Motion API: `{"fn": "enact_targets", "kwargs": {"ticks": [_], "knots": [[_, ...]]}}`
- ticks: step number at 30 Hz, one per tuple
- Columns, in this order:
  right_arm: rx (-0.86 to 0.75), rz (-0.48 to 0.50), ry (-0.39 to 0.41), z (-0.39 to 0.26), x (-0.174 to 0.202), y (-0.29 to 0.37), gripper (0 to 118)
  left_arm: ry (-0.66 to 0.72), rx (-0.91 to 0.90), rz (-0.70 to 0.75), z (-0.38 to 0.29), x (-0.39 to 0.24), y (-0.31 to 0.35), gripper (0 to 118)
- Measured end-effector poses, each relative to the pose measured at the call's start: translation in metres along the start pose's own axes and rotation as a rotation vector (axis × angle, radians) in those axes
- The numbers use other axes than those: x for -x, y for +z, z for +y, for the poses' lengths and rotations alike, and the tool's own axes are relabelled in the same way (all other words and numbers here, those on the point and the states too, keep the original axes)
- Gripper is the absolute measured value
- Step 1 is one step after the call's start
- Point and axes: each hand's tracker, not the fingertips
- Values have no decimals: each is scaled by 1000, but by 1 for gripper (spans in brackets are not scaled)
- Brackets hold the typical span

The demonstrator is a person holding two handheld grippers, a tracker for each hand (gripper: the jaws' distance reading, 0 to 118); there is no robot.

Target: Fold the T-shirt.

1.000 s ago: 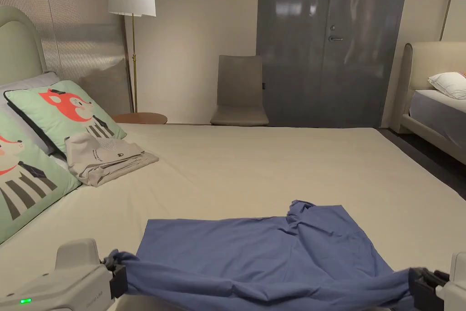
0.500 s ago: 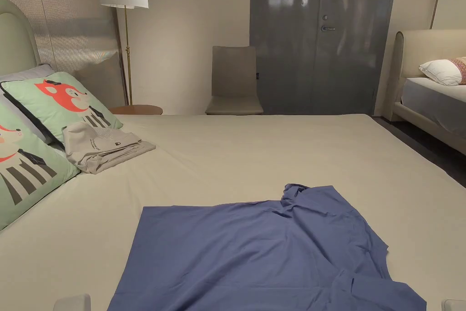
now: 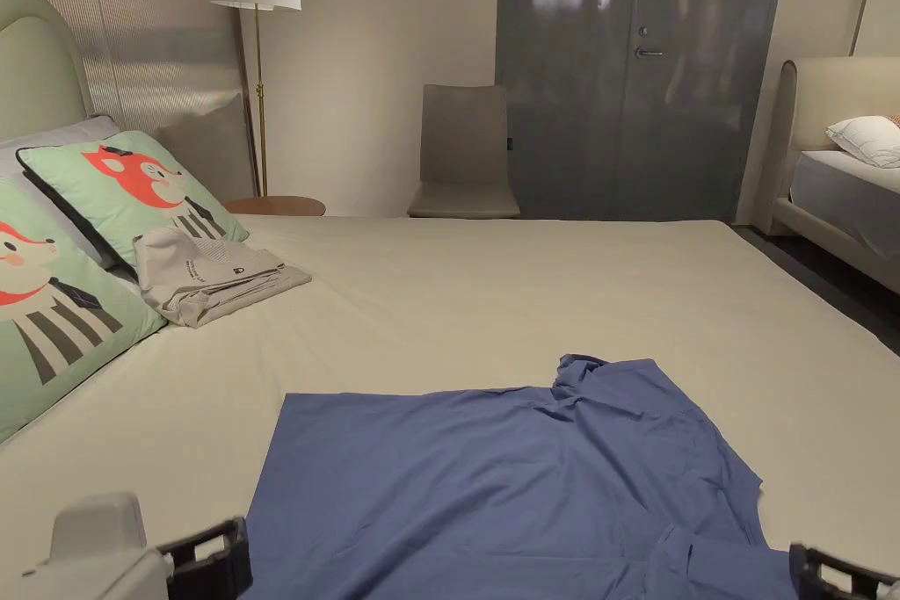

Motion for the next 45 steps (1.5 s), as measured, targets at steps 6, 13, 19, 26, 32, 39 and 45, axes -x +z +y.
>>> {"fn": "enact_targets", "kwargs": {"ticks": [6,13,19,26,32,39,45], "knots": [[-177,59,-87,33,14,18,36,-21,-135,19,25,-18,19,27],[-153,87,-49,27,28,12,1,-18,-57,-5,10,-14,10,0],[-79,92,-60,8,30,-3,1,-36,181,31,-27,2,-29,110],[-11,92,-54,-14,29,-10,1,-25,331,45,-64,14,-63,67],[68,81,-33,-28,21,-17,2,1,372,15,-73,15,-63,4],[279,30,-144,-62,-10,-38,78,-59,314,-15,-56,2,-47,4],[362,132,-156,-81,-18,-40,14,-46,313,-20,-53,2,-51,4]]}}
